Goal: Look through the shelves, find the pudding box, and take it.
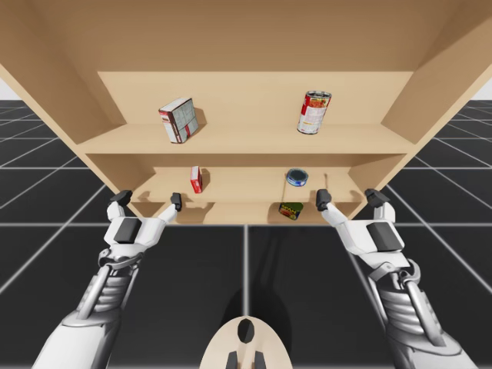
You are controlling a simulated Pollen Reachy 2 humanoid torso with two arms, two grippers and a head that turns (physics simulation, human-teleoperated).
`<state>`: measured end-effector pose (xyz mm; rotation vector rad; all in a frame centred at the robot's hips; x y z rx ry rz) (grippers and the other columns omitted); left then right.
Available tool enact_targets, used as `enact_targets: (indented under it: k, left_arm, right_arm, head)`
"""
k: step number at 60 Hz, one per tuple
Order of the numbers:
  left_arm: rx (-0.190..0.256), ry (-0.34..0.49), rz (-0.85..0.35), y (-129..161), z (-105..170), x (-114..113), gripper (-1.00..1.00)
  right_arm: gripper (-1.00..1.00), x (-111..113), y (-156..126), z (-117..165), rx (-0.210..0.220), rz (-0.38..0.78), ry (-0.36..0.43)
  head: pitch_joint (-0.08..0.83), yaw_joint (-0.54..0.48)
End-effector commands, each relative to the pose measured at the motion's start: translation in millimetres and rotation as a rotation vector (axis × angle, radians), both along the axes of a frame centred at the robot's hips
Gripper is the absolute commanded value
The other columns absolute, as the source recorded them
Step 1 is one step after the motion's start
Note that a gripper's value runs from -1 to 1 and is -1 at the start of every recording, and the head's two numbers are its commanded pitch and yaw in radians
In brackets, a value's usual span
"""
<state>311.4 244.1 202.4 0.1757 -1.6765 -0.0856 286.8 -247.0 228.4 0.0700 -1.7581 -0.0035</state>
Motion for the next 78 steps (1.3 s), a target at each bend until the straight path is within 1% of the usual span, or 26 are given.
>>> enact_targets:
  k: [1, 4, 11, 15, 31, 37, 40, 42, 44, 45, 47, 53, 55, 56, 60, 62, 67, 70, 75, 78]
  left_arm:
    - [-0.005, 0.000, -0.001, -1, 0, 0, -1.00]
    - [-0.005, 0.000, -0.001, -1, 0, 0, -1.00]
    - [-0.006, -0.001, -0.001, -1, 0, 0, -1.00]
    - [-0.005, -0.001, -0.001, -1, 0, 0, -1.00]
    - [-0.006, -0.002, -0.006, -2, 0, -1, -1.00]
    - [-0.017, -0.004, -0.021, -4, 4, -5, -1.00]
    - [-0.035, 0.000, -0.035, -5, 8, -8, -1.00]
    - [-0.054, -0.003, -0.051, -6, 14, -12, -1.00]
    - [-0.060, 0.002, -0.063, -7, 17, -14, -1.00]
    - [-0.067, -0.001, -0.066, -7, 24, -18, -1.00]
    - [-0.072, -0.005, -0.072, -8, 30, -21, -1.00]
    - [-0.054, -0.015, -0.091, -16, 61, -39, -1.00]
    - [-0.055, -0.014, -0.106, -18, 68, -42, -1.00]
    - [-0.055, -0.008, -0.124, -22, 78, -46, -1.00]
    - [-0.048, -0.010, -0.140, -27, 90, -50, -1.00]
    - [-0.051, -0.006, -0.168, -31, 101, -52, -1.00]
    - [-0.044, -0.006, -0.185, -37, 119, -49, -1.00]
    - [-0.043, -0.005, -0.189, -38, 125, -47, -1.00]
    - [-0.044, -0.012, -0.192, -42, 142, -38, -1.00]
    - [-0.032, -0.022, -0.180, -45, 149, -32, -1.00]
  right_arm:
    - [-1.00, -1, 4, -3, 0.027, -0.002, 0.016]
    - [-1.00, -2, 5, -3, 0.017, 0.001, 0.016]
    - [-1.00, -3, 5, -1, 0.018, 0.019, 0.016]
    - [-1.00, -3, 5, -1, 0.021, 0.021, 0.016]
    - [-1.00, -4, 6, -1, 0.019, 0.026, 0.017]
    - [-1.00, -4, 7, -1, 0.019, 0.026, 0.018]
    - [-1.00, -4, 7, -1, 0.019, 0.025, 0.018]
    - [-1.00, -5, 6, -1, 0.021, 0.024, 0.018]
    - [-1.00, -4, 6, -1, 0.021, 0.024, 0.018]
    - [-1.00, -4, 6, -1, 0.022, 0.022, 0.018]
    - [-1.00, -4, 6, -1, 0.022, 0.021, 0.018]
    - [-1.00, -4, 7, -2, 0.023, 0.018, 0.021]
    - [-1.00, -4, 7, -2, 0.022, 0.017, 0.021]
    - [-1.00, -3, 7, -2, 0.021, 0.016, 0.023]
    - [-1.00, -3, 7, -3, 0.021, 0.016, 0.025]
    - [-1.00, -3, 7, -3, 0.022, 0.016, 0.025]
    - [-1.00, -3, 7, -3, 0.023, 0.013, 0.026]
    - [-1.00, -3, 7, -3, 0.024, 0.013, 0.027]
    - [-1.00, -3, 6, -3, 0.026, 0.010, 0.026]
    - [-1.00, -3, 6, -3, 0.027, 0.009, 0.026]
  head:
    - [-0.003, -0.02]
    - [0.000, -0.01]
    - [0.019, 0.00]
    - [0.036, 0.03]
    - [0.107, 0.22]
    - [0.117, 0.24]
    - [0.120, 0.24]
    - [0.122, 0.24]
    - [0.123, 0.24]
    - [0.124, 0.24]
    - [0.124, 0.23]
    - [0.127, 0.23]
    - [0.128, 0.23]
    - [0.130, 0.24]
    - [0.132, 0.24]
    - [0.134, 0.24]
    - [0.134, 0.25]
    - [0.134, 0.25]
    - [0.135, 0.25]
    - [0.135, 0.25]
